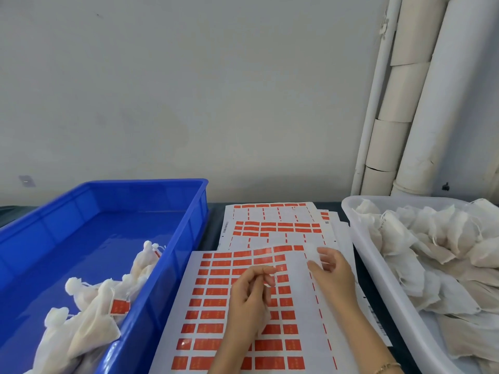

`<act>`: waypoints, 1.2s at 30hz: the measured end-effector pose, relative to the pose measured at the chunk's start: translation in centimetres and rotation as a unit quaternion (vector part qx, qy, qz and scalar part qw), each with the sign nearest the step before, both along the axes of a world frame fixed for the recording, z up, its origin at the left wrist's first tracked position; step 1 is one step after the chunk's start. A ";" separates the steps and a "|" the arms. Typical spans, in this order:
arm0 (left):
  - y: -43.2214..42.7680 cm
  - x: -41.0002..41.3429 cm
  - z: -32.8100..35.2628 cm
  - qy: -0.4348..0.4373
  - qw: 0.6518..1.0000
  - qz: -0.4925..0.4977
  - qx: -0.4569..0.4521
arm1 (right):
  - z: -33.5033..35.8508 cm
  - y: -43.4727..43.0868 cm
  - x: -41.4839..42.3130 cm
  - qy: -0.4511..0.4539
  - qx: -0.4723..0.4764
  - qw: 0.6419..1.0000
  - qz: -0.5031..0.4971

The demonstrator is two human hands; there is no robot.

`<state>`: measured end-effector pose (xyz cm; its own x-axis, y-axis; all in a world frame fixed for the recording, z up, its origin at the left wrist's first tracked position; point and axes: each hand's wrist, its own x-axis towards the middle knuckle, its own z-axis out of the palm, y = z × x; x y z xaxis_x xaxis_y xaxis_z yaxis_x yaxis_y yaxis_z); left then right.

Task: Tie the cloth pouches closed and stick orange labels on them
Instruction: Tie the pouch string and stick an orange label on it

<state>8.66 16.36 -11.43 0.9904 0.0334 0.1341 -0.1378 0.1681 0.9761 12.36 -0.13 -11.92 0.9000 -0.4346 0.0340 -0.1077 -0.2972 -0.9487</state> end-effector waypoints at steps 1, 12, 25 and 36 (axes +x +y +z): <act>0.0 0.1 -0.1 -0.001 1.000 0.003 0.004 | 0.3 -0.2 0.1 0.000 0.038 0.999 -0.008; -0.7 0.8 0.4 -0.075 0.971 0.067 0.219 | 2.2 -0.7 0.2 0.046 0.127 0.989 0.067; -4.1 5.4 1.8 -0.114 0.922 0.056 0.366 | 3.1 -1.1 -0.5 0.074 0.163 0.977 0.117; -4.5 5.6 -0.3 -0.178 0.926 0.085 0.321 | 2.6 -1.2 -0.2 0.075 0.198 0.971 0.106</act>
<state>14.29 11.90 -11.74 0.8676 -0.0141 0.4970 -0.4406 -0.4847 0.7556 12.18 -1.34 -9.35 0.9529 -0.1904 -0.2362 -0.2292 0.0580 -0.9716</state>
